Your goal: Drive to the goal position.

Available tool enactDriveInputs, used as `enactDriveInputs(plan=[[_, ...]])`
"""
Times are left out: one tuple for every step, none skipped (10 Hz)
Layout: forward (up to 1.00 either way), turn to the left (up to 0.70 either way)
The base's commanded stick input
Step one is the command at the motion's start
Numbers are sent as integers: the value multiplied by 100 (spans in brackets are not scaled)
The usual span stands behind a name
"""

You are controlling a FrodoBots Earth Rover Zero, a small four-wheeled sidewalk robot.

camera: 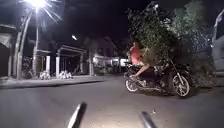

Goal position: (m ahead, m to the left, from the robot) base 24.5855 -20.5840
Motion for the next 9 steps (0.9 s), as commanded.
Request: enactDriveInputs(plan=[[83, 2], [100, 2], [100, 2], [100, 9], [100, 42], [100, 42], [100, 42], [100, 42], [100, 42]])
